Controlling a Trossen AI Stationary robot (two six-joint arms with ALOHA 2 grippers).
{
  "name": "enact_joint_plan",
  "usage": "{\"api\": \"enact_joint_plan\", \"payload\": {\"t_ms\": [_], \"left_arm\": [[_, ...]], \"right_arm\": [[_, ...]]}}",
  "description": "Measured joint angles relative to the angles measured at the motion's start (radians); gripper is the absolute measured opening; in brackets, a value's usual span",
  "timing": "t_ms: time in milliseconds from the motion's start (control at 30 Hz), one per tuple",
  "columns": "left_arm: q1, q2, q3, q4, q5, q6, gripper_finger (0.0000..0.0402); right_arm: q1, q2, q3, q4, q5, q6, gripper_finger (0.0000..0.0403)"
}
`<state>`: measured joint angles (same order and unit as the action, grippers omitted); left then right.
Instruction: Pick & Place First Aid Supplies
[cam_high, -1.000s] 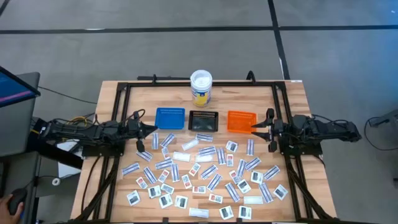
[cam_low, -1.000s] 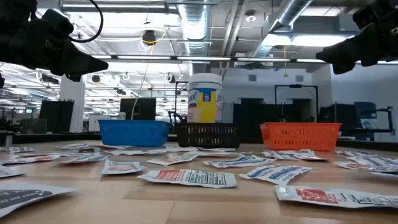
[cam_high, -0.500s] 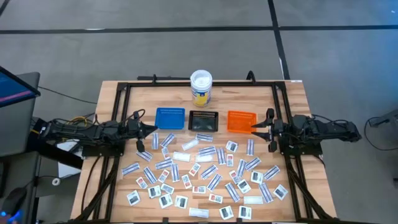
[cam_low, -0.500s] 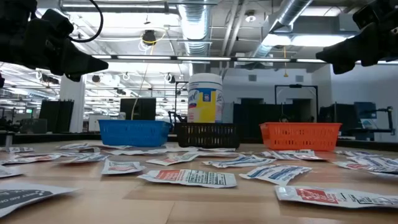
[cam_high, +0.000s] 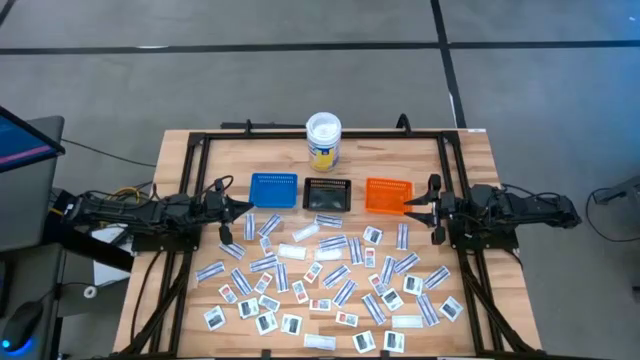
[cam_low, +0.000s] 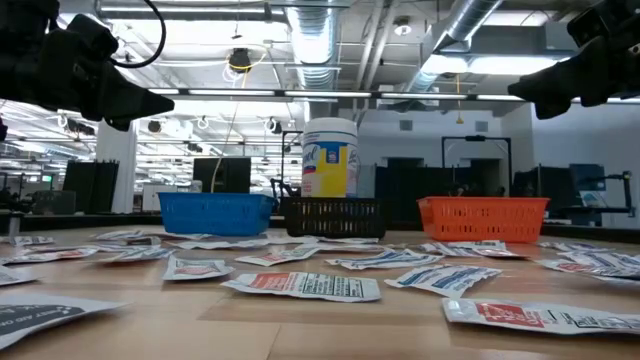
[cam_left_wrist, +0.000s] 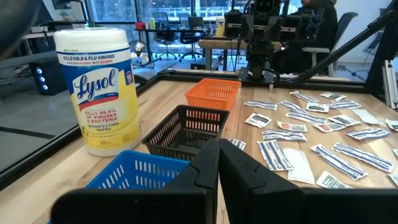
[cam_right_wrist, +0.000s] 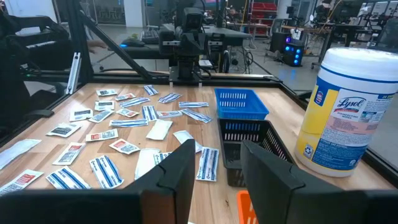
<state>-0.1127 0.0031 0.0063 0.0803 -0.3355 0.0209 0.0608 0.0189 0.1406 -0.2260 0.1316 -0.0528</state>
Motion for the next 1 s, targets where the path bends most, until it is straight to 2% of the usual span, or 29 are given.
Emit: {"api": "enact_joint_plan", "payload": {"t_ms": [1000], "left_arm": [[0.000, 0.000, 0.000, 0.010, 0.000, 0.000, 0.0012]], "right_arm": [[0.000, 0.000, 0.000, 0.000, 0.000, 0.000, 0.0123]]}}
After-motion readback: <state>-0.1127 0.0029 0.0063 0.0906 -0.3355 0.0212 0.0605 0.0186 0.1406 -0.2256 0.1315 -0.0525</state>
